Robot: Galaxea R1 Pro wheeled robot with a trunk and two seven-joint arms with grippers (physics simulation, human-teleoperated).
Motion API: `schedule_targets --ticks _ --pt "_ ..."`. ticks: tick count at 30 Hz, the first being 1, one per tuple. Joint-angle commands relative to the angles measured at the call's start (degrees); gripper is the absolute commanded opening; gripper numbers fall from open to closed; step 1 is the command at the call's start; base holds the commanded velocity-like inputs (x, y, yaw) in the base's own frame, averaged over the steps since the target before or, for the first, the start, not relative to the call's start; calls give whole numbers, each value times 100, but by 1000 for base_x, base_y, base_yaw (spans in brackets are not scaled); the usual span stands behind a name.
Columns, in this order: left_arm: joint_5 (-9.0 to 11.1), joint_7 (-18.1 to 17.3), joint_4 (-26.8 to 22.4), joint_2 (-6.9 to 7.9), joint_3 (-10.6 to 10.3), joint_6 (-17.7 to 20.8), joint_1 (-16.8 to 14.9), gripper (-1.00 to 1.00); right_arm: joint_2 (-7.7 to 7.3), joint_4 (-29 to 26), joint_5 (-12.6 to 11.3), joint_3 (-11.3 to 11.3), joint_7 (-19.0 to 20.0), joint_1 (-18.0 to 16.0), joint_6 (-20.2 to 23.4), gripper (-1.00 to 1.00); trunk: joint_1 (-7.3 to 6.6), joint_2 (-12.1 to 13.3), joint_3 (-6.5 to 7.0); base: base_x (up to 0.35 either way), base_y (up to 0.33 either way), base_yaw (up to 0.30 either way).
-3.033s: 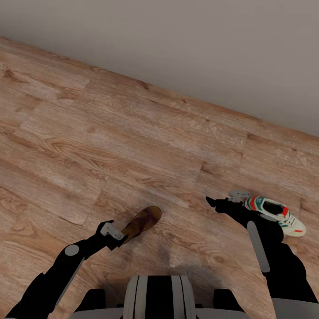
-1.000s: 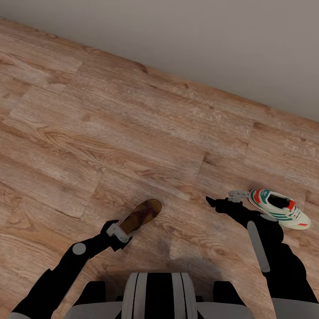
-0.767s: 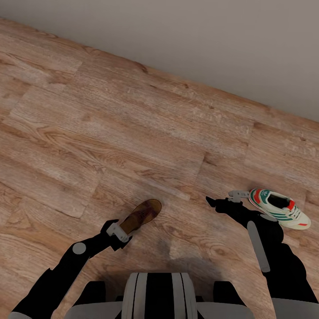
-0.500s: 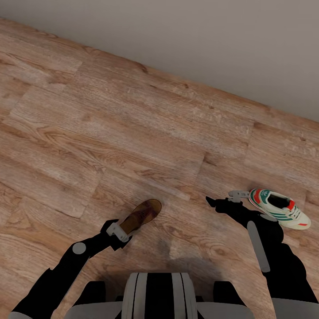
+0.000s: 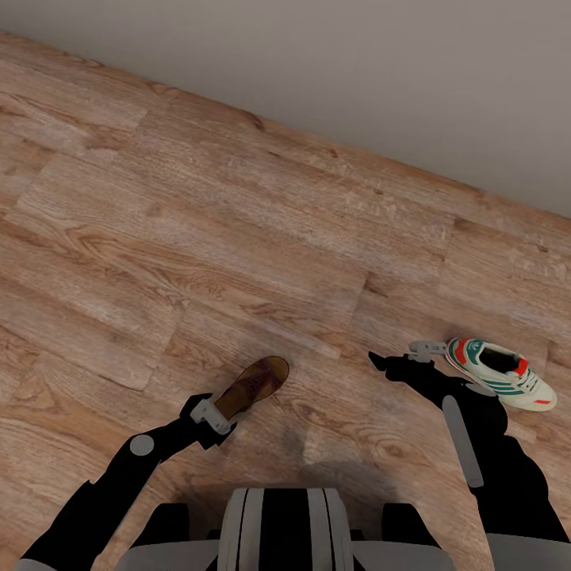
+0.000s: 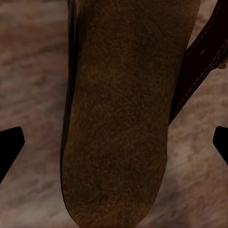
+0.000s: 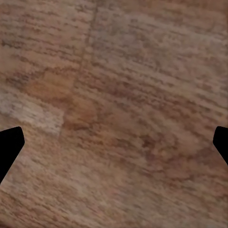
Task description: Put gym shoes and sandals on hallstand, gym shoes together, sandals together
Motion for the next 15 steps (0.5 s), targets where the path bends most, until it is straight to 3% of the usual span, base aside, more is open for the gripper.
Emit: schedule_targets --ticks 1,15 --pt "-33 -17 -10 3 -5 24 0 100 0 -5 -16 -8 17 -2 32 100 -1 -1 -3 10 0 0" --pt "-33 -17 -10 -5 -5 25 20 100 0 -5 -15 -8 17 -2 32 100 -1 -1 -3 26 0 0"
